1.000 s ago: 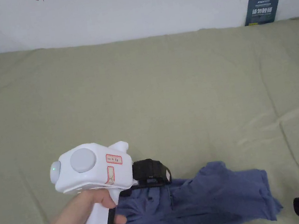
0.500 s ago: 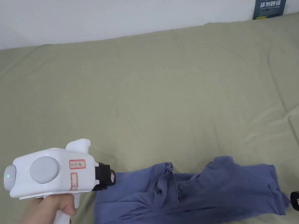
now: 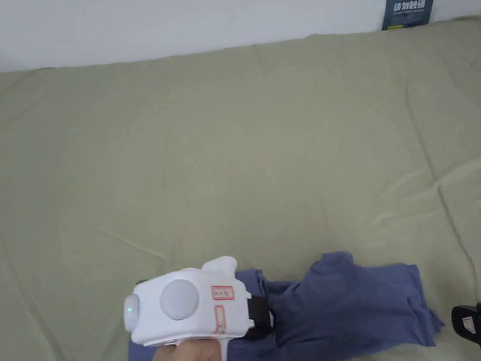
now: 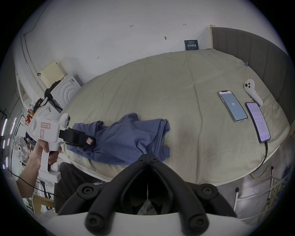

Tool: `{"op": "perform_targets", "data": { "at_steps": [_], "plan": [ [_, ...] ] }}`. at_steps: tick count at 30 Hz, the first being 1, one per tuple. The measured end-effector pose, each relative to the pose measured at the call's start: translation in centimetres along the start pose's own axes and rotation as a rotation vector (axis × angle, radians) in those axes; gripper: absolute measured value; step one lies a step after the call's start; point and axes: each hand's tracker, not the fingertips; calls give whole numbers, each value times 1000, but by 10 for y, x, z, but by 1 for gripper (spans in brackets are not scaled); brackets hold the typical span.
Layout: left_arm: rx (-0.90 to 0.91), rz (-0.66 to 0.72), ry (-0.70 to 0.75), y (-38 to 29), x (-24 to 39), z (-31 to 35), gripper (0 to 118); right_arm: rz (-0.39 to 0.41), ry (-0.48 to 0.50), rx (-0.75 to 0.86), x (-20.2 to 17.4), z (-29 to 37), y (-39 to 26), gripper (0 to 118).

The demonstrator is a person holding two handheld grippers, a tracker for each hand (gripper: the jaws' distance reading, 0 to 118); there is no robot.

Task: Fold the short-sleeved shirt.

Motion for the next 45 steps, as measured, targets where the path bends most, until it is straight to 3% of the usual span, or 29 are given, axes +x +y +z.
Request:
{"op": "perform_targets", "data": {
  "at_steps": [2,4,9,13,16,18,21,22,23,24,25,27,31,32,35,38,39,40,41,43,45],
  "plan": [
    [-22,58,-92,-2,-2,-4,0,-10,2,1,1,1,-1,0],
    [-12,36,-71,-1,2,0,0,-12,2,-2,0,1,-1,0],
    [103,41,-135,12,-22,72,0,-5,3,5,-12,-1,8,0],
    [196,63,-30,12,-82,139,0,18,18,16,-29,-7,16,0],
    [281,188,32,9,-148,163,0,29,39,15,-42,-18,22,0],
    [276,284,-6,2,-178,168,0,29,43,12,-46,-27,22,0],
    [271,293,-74,-2,-208,163,0,36,63,-8,-58,-34,19,0],
    [264,310,-103,-3,-212,158,7,41,62,-17,-60,-37,18,0],
    [266,324,-117,-5,-216,154,36,40,58,-22,-63,-39,16,0],
    [275,331,-143,-9,-197,152,84,35,56,-27,-64,-41,15,0],
    [285,309,-172,-9,-198,148,118,26,62,-31,-62,-44,13,0],
    [214,278,-260,-6,-202,139,118,-5,66,-33,-63,-45,9,0],
    [180,309,-293,-37,-174,80,118,-29,68,-32,-63,-43,8,0],
    [190,288,-295,5,-212,115,118,-31,64,-28,-62,-41,8,0],
    [130,315,-484,13,-218,99,118,-49,49,-18,-59,-36,10,0],
    [96,258,-460,4,-187,74,116,-65,34,-7,-55,-33,10,0],
    [90,232,-494,6,-181,72,110,-67,27,-5,-54,-32,10,0],
    [93,247,-469,5,-187,73,71,-67,17,-3,-54,-31,10,0],
    [75,224,-393,5,-185,73,8,-67,8,1,-54,-28,10,0],
    [113,191,-203,5,-193,66,10,-66,-3,16,-53,-22,10,0],
    [83,260,-354,-3,-188,69,10,-57,-21,34,-50,-16,11,0]
  ]
}}
